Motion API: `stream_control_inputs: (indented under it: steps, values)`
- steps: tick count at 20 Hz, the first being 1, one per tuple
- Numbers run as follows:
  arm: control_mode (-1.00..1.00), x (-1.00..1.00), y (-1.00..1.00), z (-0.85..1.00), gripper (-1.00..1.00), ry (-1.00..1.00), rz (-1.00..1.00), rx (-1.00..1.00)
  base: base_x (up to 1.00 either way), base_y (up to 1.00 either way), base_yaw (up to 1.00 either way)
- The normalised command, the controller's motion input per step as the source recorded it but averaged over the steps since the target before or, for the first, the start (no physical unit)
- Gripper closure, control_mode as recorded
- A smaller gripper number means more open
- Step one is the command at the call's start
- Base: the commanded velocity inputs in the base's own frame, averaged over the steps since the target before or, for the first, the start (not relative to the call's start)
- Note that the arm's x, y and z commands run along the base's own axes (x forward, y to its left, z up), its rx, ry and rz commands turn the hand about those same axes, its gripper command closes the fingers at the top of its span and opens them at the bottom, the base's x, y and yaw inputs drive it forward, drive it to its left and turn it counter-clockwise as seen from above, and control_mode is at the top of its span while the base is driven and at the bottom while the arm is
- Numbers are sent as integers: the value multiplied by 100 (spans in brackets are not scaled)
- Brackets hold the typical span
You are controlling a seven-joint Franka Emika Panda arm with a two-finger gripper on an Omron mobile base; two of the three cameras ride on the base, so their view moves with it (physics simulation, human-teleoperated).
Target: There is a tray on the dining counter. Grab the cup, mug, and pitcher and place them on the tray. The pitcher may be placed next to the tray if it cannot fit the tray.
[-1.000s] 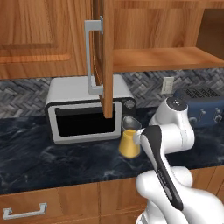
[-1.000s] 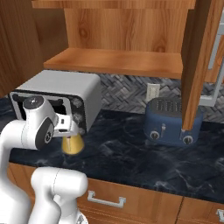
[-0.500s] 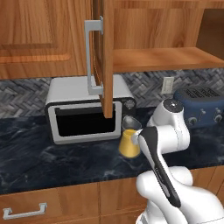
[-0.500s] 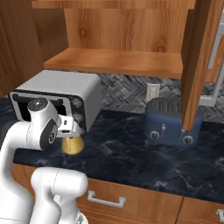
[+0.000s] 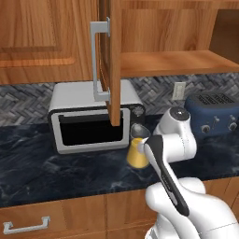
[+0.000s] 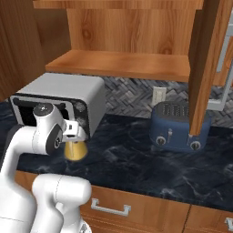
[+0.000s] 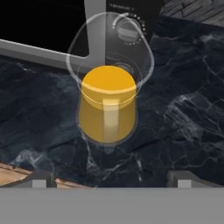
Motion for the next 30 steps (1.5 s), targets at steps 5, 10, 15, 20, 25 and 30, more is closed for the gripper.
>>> stream_control_inputs:
  steps: [5,10,15,20,25,30]
  values:
    - [-100,22,4,-14,-100,0,0,0,0,0,0]
    - [-100,20,4,-13,-100,0,0,0,0,0,0]
    - [-100,16,4,-9,-100,0,0,0,0,0,0]
    - [-100,5,2,-5,-100,0,0,0,0,0,0]
    - [-100,1,0,0,-100,0,0,0,0,0,0]
    - [-100,9,0,0,-100,0,0,0,0,0,0]
